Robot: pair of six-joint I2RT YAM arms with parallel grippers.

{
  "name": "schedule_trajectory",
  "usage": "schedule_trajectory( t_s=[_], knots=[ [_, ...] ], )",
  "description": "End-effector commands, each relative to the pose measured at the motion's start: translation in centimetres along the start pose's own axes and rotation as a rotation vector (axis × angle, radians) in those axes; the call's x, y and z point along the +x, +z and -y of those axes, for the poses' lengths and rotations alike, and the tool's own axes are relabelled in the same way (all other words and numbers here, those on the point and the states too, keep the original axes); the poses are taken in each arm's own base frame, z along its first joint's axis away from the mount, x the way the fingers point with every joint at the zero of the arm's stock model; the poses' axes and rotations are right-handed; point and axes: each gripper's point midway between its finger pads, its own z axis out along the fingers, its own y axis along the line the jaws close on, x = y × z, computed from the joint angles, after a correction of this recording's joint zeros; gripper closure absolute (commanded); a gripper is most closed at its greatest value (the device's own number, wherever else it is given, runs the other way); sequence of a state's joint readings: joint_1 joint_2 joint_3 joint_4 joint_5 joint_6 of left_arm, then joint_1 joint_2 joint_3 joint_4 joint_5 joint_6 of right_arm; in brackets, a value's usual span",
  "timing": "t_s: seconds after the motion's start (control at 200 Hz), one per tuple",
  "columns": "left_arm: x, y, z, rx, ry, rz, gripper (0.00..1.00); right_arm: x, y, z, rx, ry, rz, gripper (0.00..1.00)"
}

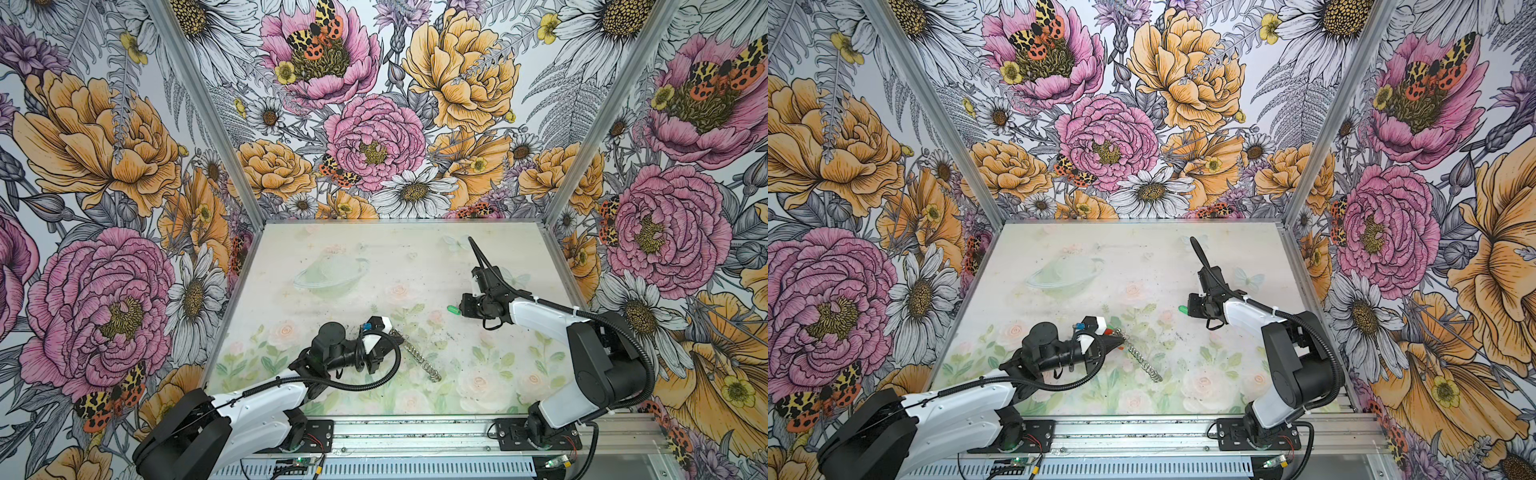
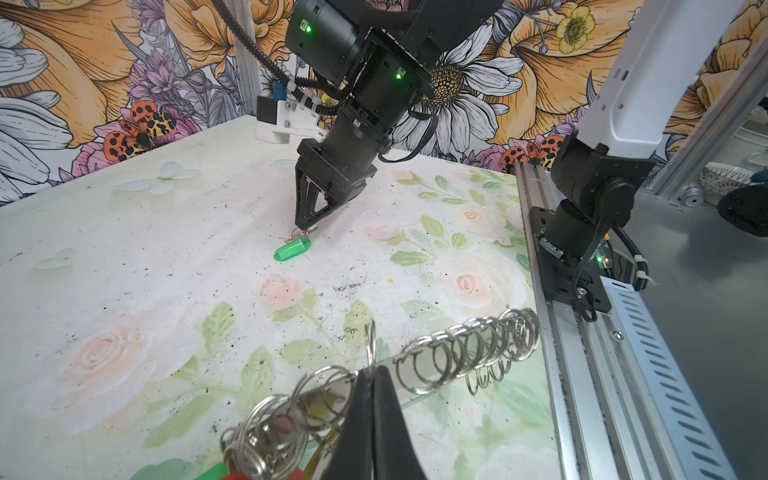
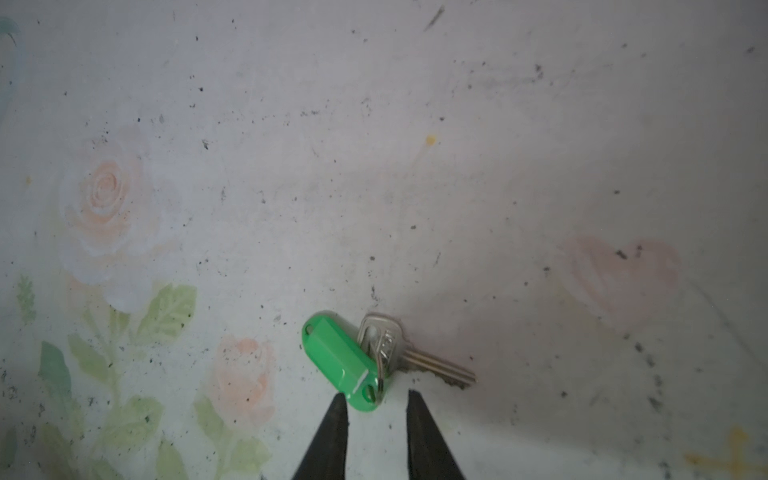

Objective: Put the keys on the keyring
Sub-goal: 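Lower the right gripper onto the green-tagged key and close on its ring, then lift the key with the right gripper and carry it to the plate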

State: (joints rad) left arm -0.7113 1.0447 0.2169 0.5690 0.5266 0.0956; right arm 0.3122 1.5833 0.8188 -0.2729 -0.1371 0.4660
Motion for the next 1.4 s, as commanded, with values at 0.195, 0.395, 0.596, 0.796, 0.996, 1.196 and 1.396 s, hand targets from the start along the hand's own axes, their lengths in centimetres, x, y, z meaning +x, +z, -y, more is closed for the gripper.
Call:
schedule_trajectory(
  t_s=[0.195,0.395,0.596,0.796,0.996,1.196,1.396],
  knots=[
    [-3.0,0.2,0.4,0.05,0.063,0.084,1.0,-1.3,0.7,-0.3,-0.007,0.004,0.003,0.79],
    [-3.0,0.3,0.3,0.062,0.053,0.076,1.0,-1.1,1.4,-0.3,-0.011,0.005,-0.017,0.83],
    [-3.0,0.4,0.0,0.058,0.04,0.071,1.0,-1.0,1.6,-0.3,-0.015,0.003,-0.025,0.88],
    [-3.2,0.5,-1.4,-0.017,0.008,0.074,1.0,-1.6,0.5,-0.5,-0.015,-0.021,0.01,1.0],
    [-3.3,0.4,-2.2,-0.039,-0.024,0.068,1.0,-2.7,-1.6,-1.4,-0.032,-0.095,0.069,1.0],
    [-3.0,0.4,-1.9,-0.014,-0.012,0.031,1.0,-3.3,-4.9,-5.1,-0.096,-0.286,0.153,1.0],
    [-4.6,0.5,-1.6,0.01,0.012,0.016,1.0,-2.9,-9.3,-10.5,-0.178,-0.566,0.28,1.0]
  ],
)
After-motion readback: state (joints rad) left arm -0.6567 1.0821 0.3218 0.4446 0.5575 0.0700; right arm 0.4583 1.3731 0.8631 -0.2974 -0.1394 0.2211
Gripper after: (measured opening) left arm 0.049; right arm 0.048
